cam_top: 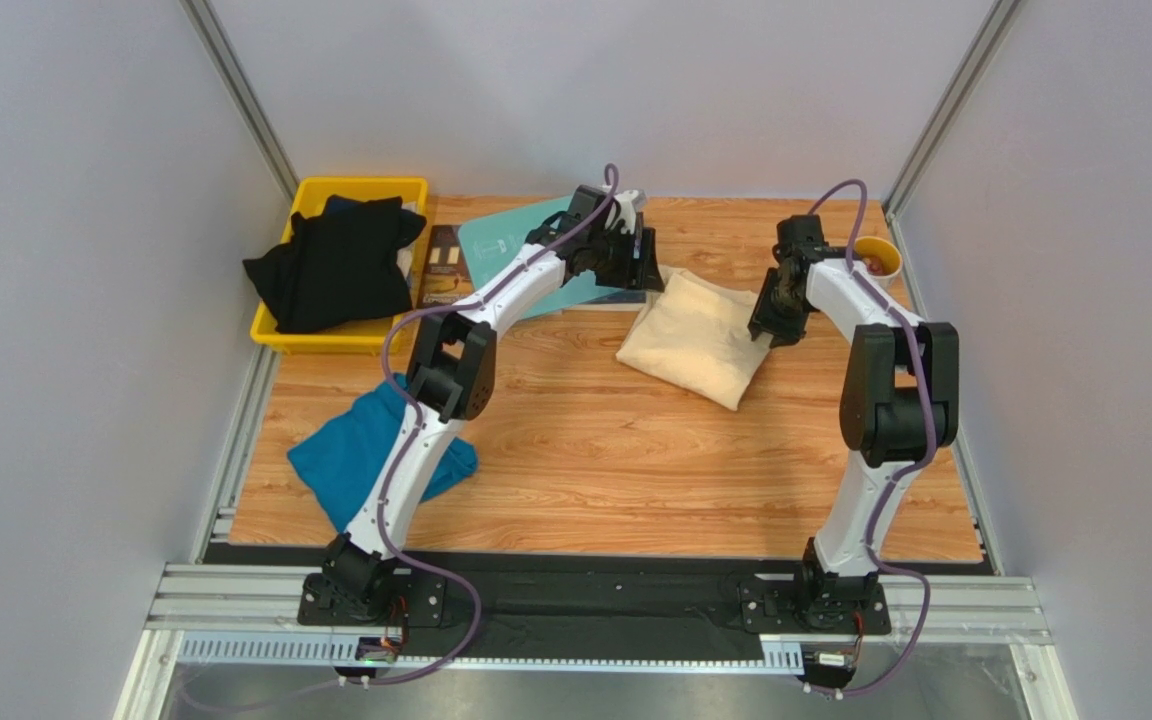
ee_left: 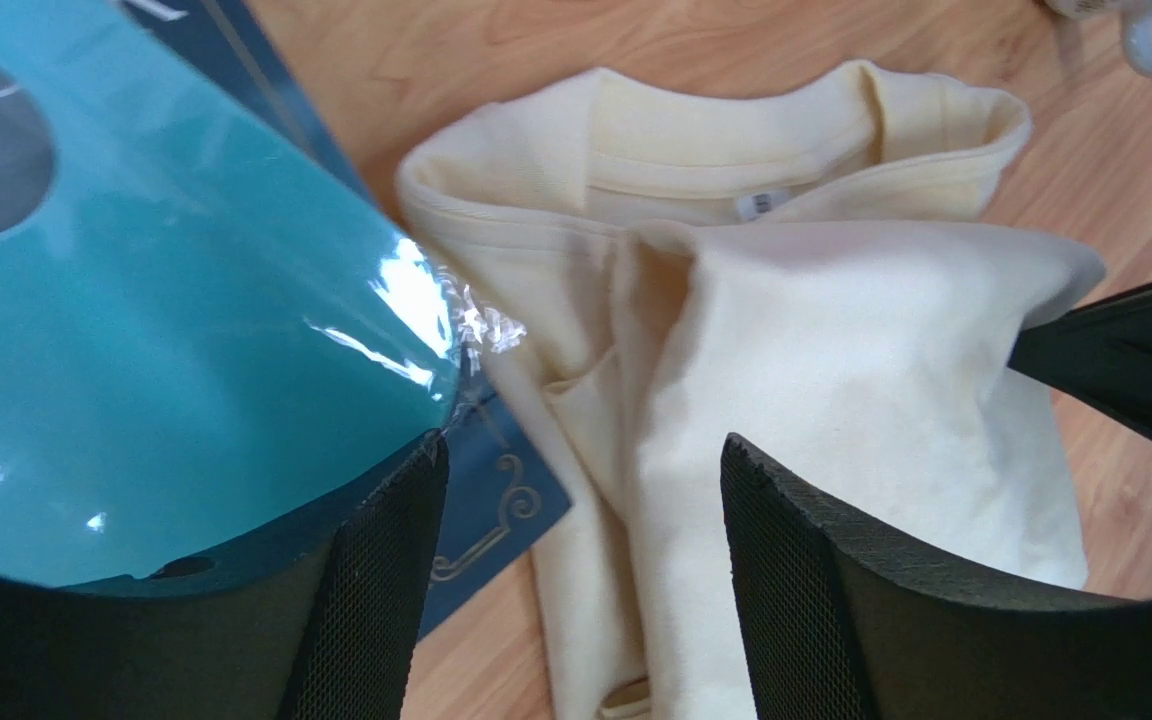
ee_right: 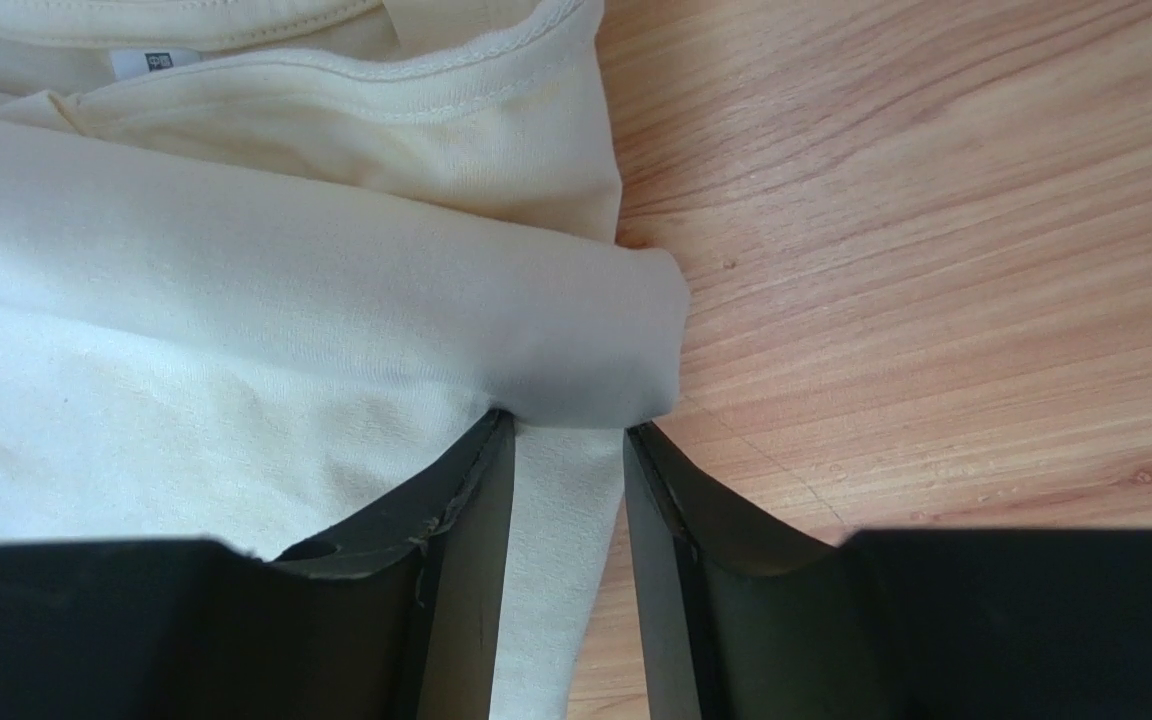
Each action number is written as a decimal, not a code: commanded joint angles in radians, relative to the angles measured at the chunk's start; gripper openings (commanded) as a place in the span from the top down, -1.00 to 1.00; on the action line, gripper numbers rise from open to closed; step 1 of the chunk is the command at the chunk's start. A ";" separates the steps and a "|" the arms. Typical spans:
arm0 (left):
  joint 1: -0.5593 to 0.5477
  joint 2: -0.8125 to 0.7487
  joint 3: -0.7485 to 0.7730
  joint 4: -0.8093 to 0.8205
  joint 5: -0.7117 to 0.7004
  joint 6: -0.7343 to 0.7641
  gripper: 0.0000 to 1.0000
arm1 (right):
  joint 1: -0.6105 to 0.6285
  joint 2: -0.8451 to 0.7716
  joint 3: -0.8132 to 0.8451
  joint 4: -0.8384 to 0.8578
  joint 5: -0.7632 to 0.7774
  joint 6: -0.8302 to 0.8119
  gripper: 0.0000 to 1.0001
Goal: Fold and stack the t-shirts
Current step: Fold the long partially folded tshirt into a neat square, then smooth out wrinkles on the folded tshirt
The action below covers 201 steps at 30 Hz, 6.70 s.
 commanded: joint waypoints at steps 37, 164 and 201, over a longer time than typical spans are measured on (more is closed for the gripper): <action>-0.005 -0.322 -0.367 -0.076 0.090 0.044 -0.30 | -0.002 0.158 0.247 -0.012 -0.151 -0.071 -0.05; -0.084 -0.368 -0.617 -0.168 0.064 0.067 -0.24 | -0.077 0.052 0.291 0.007 -0.152 -0.030 -0.39; 0.014 -0.119 -0.404 0.118 0.271 -0.243 -0.30 | -0.102 0.162 -0.006 0.023 -0.384 -0.008 -0.33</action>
